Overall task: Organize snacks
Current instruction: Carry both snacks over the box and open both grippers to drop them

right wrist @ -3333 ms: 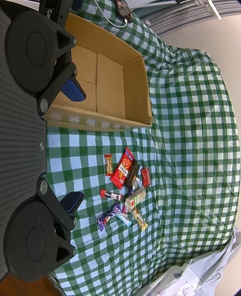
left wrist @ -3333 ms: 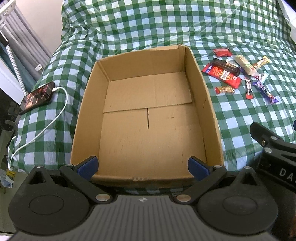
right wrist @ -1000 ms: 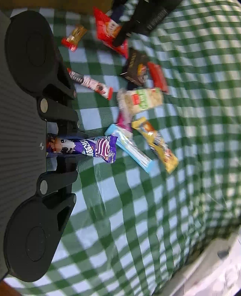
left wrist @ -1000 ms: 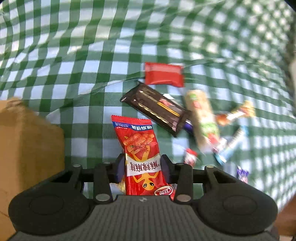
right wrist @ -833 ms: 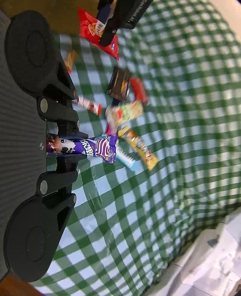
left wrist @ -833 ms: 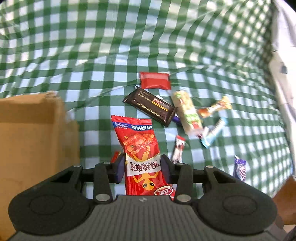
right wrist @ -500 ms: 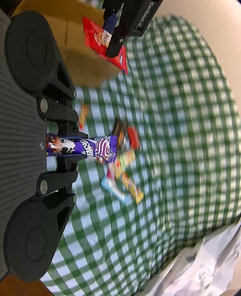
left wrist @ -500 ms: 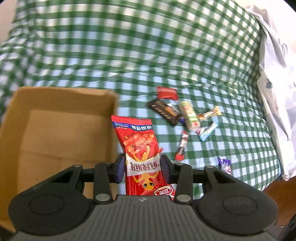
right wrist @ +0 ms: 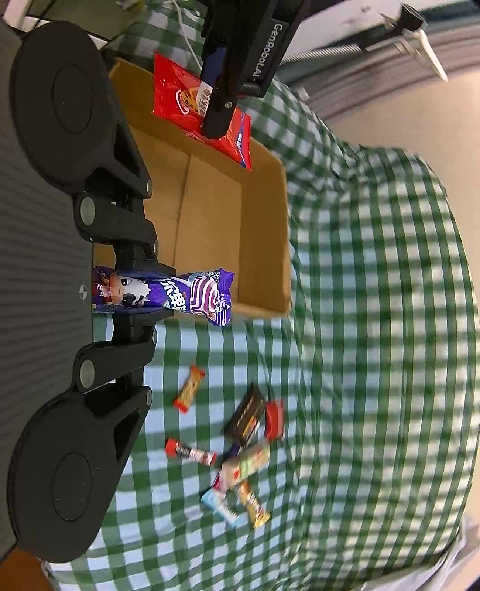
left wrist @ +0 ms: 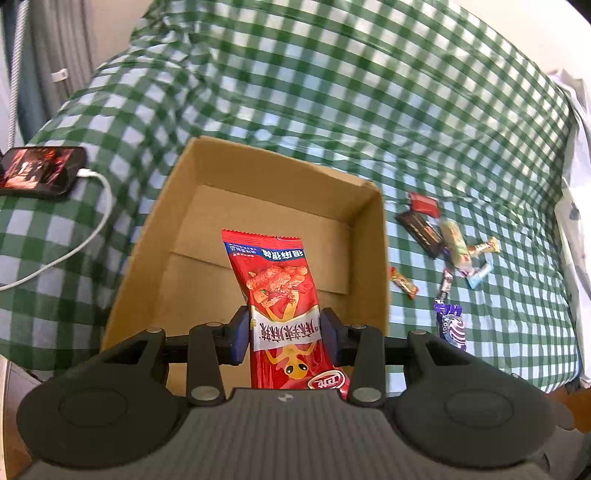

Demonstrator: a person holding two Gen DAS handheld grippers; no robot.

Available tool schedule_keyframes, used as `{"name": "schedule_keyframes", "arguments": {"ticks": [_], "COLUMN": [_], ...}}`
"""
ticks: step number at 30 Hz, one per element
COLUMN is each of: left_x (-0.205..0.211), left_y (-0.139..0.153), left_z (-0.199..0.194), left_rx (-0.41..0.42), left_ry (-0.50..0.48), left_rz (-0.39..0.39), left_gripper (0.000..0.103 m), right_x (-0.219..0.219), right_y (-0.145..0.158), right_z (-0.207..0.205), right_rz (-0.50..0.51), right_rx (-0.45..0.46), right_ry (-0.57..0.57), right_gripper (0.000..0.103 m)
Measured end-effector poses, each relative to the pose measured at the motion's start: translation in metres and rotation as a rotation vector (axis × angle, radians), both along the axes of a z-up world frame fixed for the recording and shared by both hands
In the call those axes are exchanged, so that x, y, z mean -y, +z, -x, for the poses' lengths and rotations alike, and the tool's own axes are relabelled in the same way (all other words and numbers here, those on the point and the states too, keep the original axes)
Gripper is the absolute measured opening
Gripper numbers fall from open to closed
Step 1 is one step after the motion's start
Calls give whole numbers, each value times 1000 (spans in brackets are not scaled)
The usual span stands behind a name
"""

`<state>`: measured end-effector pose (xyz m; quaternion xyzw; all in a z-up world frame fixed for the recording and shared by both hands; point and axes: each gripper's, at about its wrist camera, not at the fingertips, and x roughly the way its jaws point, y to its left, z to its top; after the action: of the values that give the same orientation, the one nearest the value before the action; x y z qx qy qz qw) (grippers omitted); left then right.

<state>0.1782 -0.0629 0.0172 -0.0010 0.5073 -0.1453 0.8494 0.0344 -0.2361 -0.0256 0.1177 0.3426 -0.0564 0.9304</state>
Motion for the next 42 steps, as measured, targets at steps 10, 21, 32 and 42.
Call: {"name": "schedule_keyframes", "arguments": {"ticks": [10,21,32,42], "left_x": [-24,-27,-27,-60], "left_y": [-22,-51,-98,-117], "left_z": [-22,-51,-64,-64], "left_rx": [-34,-75,-91,-167], "left_ry": [23,23,-32,4], "left_rz": [1,-29,-106,-110], "left_gripper": [45,45,101,103], "right_x": [-29,-50,-44,-26], "right_y": [-10,-32,-52,-76], "right_z": [-28,-74,-92,-120], "right_rz": [37,30,167,160], "right_rx": [-48,-87,-68,-206], "right_ry": [54,115,59,4], "right_gripper": [15,15,96,99]}}
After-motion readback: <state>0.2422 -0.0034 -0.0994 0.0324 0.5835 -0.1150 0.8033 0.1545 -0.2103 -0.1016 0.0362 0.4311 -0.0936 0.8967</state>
